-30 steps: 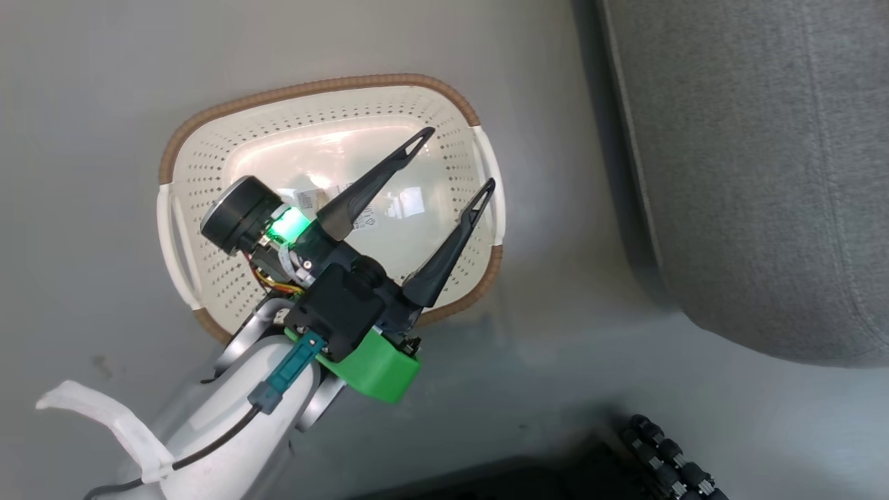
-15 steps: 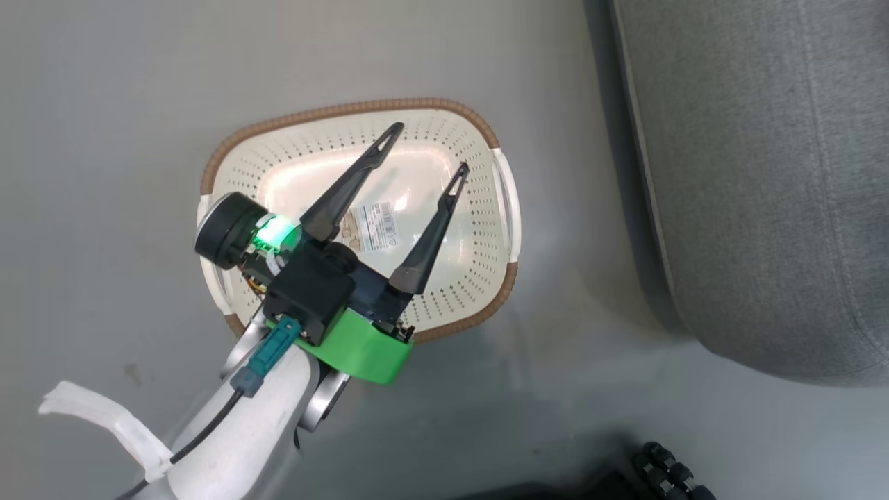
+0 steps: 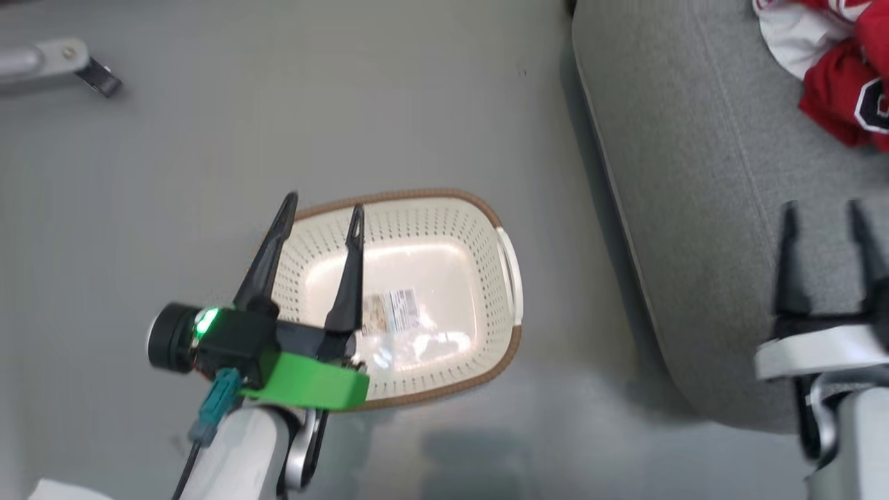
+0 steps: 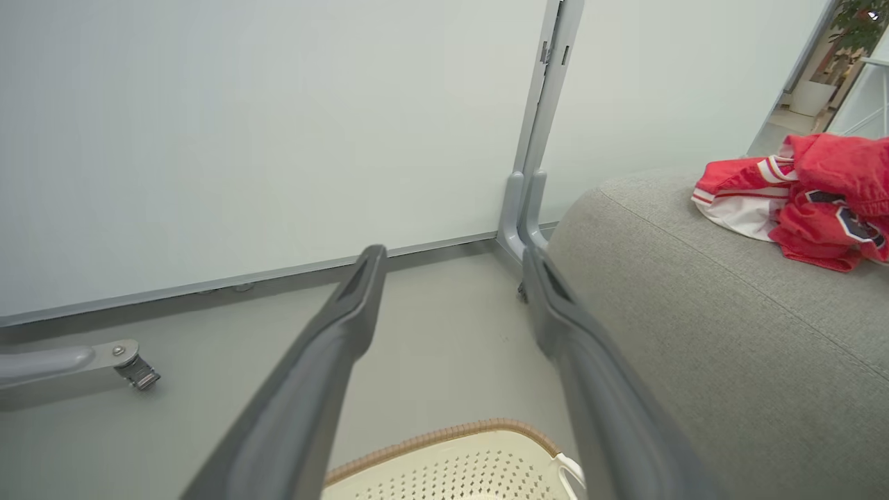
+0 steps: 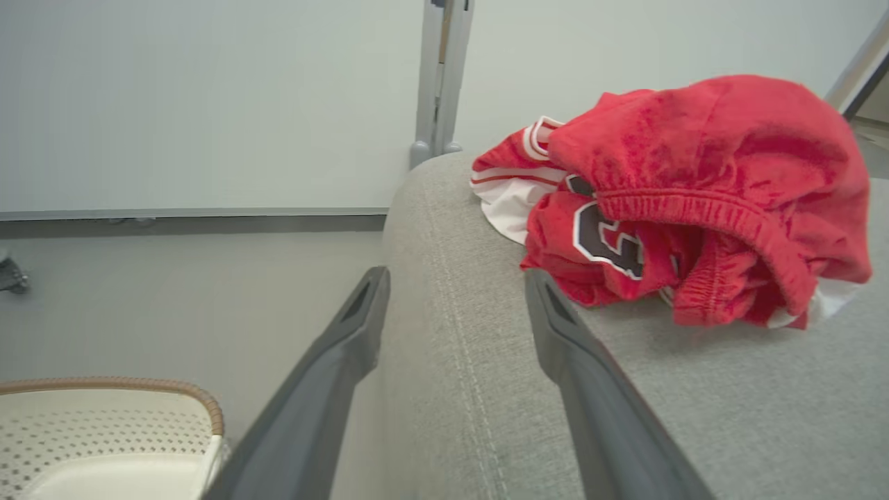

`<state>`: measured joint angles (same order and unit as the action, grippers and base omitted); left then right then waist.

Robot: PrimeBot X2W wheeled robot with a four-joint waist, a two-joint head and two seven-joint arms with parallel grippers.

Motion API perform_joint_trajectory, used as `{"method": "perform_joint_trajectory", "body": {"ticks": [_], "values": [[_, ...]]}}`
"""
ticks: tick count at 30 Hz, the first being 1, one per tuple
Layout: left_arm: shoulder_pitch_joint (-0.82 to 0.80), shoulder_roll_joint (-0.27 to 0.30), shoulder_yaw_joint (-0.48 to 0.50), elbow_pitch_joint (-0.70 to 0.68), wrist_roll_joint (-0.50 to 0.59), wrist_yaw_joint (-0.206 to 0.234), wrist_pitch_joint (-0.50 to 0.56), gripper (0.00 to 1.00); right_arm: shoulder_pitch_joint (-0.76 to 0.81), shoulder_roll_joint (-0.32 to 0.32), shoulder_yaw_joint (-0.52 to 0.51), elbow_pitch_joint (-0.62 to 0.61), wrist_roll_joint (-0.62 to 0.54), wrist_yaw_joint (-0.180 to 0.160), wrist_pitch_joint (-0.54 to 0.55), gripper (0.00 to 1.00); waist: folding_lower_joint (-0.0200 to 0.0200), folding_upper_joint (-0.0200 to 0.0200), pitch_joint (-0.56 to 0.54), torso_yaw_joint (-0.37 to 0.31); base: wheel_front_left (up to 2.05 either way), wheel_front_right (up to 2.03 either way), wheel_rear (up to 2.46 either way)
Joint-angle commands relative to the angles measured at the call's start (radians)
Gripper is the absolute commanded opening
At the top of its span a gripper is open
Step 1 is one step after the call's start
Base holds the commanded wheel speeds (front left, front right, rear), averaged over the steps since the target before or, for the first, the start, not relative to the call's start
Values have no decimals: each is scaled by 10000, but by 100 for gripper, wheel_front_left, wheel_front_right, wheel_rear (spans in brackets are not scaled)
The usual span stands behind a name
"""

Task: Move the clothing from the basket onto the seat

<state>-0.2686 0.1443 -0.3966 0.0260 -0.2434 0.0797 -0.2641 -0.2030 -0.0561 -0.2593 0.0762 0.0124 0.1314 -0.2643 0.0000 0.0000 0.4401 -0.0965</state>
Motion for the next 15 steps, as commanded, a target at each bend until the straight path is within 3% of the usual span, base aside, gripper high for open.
{"method": "perform_joint_trajectory", "body": {"ticks": [1,2,7,15], "values": [[498,-110,274,68,44,-41,-1,100,377,-7,394,-43,82,-14,-2,100,0,0,-1618,726,0,0,0],[1014,-278,654,130,7,-121,-3,100,709,1,1031,57,184,-14,-2,100,0,0,-2078,940,0,0,0],[2132,-558,1512,129,282,-283,-2,100,1332,14,2203,202,492,-13,-2,100,0,0,-3153,1408,0,0,0],[3559,-846,2668,-495,616,-611,-2,100,1855,26,3358,2,737,-14,-2,100,0,0,-4100,1565,0,0,0]]}}
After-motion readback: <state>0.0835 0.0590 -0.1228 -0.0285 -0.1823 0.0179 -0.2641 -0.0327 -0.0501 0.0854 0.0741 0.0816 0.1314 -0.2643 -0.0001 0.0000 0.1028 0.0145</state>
